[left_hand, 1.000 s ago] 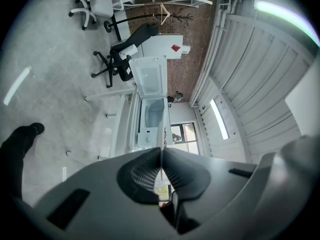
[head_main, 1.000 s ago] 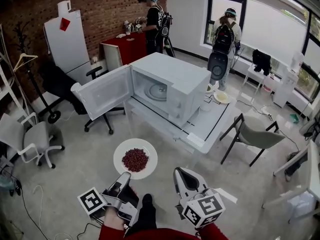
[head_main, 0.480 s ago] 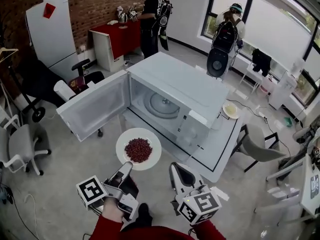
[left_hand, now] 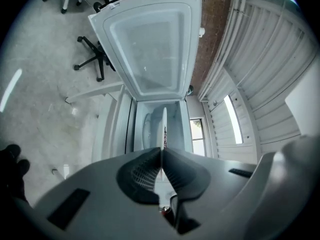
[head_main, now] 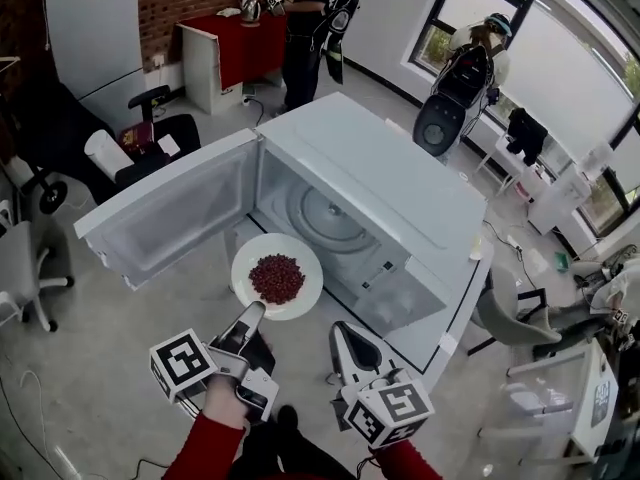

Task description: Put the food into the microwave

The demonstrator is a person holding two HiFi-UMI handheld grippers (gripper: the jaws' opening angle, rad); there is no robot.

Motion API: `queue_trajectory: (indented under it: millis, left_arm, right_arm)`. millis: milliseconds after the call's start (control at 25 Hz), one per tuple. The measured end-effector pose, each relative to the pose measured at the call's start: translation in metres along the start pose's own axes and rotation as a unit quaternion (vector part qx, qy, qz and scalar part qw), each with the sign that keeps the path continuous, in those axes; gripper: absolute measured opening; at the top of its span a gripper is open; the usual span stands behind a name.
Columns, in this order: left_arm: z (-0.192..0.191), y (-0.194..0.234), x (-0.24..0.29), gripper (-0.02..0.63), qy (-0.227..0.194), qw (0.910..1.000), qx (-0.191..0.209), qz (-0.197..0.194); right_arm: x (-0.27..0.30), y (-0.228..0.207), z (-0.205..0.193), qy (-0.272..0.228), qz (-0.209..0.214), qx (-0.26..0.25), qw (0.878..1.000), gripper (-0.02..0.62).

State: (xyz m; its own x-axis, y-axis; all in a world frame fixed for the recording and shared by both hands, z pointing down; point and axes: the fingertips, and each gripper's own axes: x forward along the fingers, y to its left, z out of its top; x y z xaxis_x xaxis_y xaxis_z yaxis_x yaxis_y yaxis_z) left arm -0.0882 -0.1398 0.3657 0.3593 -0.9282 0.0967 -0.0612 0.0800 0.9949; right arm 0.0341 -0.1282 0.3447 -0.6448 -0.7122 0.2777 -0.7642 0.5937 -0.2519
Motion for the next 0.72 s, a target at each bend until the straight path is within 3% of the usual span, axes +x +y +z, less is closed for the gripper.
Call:
queue_trajectory:
  millis: [480,720]
  left_arm:
    - [0.015,0.049,0.061,0.021,0.0,0.9992,-0.038,-0.014]
    - [0.019,0.059,0.087,0.022,0.022,0.9993,-0.027,-0.016]
  right_arm:
    - [0.066,-0.036,-0.042,0.055,-0.012,-0.01,0.998,0.014]
    - [0.081,-0.048,-0.052,0.065,-0.031,-0.014,0.997,0.014]
